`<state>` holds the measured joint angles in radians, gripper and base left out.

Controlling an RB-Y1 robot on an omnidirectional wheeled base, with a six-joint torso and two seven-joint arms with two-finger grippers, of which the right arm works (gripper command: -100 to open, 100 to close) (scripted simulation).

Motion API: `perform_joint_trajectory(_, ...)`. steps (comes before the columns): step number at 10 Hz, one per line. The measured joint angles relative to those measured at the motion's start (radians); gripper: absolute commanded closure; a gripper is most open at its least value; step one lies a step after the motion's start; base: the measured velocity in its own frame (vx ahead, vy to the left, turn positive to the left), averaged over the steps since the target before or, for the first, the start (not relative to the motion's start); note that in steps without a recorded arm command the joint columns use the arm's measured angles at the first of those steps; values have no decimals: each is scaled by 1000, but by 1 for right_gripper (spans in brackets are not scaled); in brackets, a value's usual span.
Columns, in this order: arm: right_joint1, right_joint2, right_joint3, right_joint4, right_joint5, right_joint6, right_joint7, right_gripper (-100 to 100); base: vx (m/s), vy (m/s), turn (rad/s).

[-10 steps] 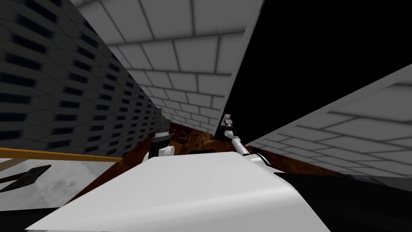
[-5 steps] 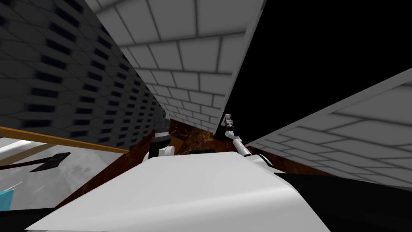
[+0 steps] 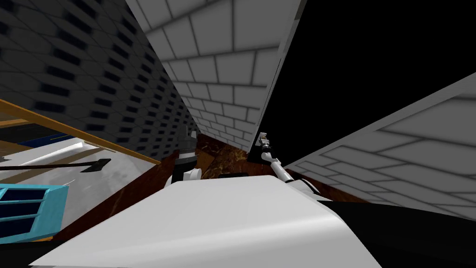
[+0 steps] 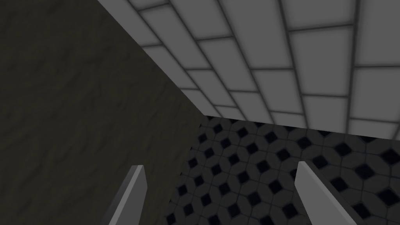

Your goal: Pull the door open

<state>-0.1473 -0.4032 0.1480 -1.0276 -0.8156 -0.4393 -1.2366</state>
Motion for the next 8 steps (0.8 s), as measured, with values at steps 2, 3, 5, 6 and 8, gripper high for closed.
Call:
perform_joint_trajectory(2, 9, -19, 20, -17, -1, 1, -24, 100, -172, -62, 112)
perform_joint_trajectory(3, 11, -18, 24, -17, -1, 2, -27, 100, -175, -37, 115)
perform_joint_trajectory(5, 21, -38, 44, -34, 0, -3, -46, 100, -232, -76, 127)
perform_joint_trajectory(6, 23, -46, 57, -37, 1, -5, -55, 100, -220, -108, 126)
perform_joint_trajectory(8, 35, -64, 87, -54, 3, -10, -77, 100, -229, -94, 117)
